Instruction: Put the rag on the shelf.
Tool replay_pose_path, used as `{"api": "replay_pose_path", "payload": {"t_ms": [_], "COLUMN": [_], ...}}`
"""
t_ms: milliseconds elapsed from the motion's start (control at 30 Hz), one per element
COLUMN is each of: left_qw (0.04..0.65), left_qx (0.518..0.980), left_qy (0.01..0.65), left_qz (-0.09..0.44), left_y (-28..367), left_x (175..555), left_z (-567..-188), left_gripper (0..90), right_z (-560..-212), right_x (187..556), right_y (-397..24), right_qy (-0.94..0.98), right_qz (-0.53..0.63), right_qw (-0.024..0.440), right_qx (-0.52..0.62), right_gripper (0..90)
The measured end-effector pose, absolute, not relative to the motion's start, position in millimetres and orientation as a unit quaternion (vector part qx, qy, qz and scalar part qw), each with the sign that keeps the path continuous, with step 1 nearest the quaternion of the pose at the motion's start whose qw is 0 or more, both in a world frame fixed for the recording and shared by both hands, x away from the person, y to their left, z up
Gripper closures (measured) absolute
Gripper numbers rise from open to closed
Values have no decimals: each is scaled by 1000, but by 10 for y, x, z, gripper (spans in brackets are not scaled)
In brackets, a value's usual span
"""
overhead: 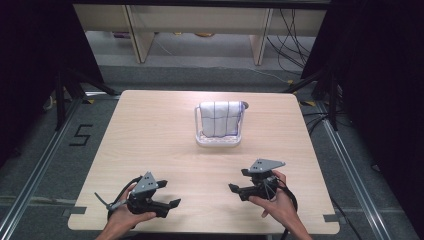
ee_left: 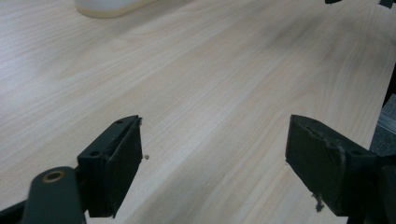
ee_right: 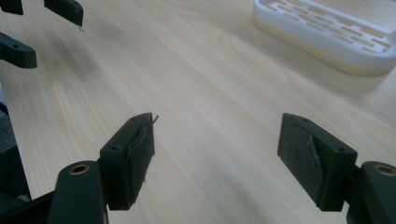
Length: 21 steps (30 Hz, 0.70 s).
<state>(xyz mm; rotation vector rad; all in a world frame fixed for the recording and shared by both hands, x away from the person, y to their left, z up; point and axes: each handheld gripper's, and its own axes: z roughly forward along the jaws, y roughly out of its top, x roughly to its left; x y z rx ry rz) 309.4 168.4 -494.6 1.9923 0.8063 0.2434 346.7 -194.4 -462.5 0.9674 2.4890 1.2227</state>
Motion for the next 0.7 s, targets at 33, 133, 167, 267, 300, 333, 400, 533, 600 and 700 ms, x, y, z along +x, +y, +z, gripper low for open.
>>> {"api": "replay_pose_path", "payload": {"t_ms": [33, 133, 167, 267, 300, 333, 400, 533, 600, 700], "left_qw": [470, 469, 471, 467, 466, 459, 455, 454, 451, 444], "left_qx": [812, 815, 812, 817, 820, 824, 826, 830, 833, 836], "left_qy": [333, 327, 332, 323, 317, 319, 316, 311, 306, 306], "left_qz": [98, 96, 95, 97, 99, 95, 103, 98, 99, 100], "left_y": [1682, 1690, 1676, 1679, 1668, 1666, 1658, 1626, 1614, 1613], "left_x": [3076, 3058, 3027, 3010, 2981, 2964, 2947, 2877, 2848, 2836], "left_z": [-4949, -4964, -4976, -4985, -4993, -4984, -4999, -5023, -5035, -5033], "left_gripper": [183, 178, 178, 178, 178, 178, 178, 178, 179, 179], "right_z": [-4642, -4670, -4697, -4717, -4740, -4750, -4759, -4795, -4817, -4869], "right_x": [3447, 3406, 3373, 3329, 3291, 3274, 3243, 3175, 3128, 3064], "right_y": [-1941, -1939, -1936, -1930, -1921, -1919, -1912, -1911, -1913, -1907], "right_qy": [844, 847, 850, 853, 856, 856, 857, 855, 855, 858], "right_qz": [412, 405, 400, 396, 392, 393, 392, 390, 387, 384], "right_qw": [102, 101, 103, 102, 103, 113, 113, 116, 111, 105], "right_qx": [329, 328, 325, 324, 321, 318, 316, 321, 328, 324], "right_gripper": [280, 277, 272, 264, 255, 254, 235, 204, 203, 198]}}
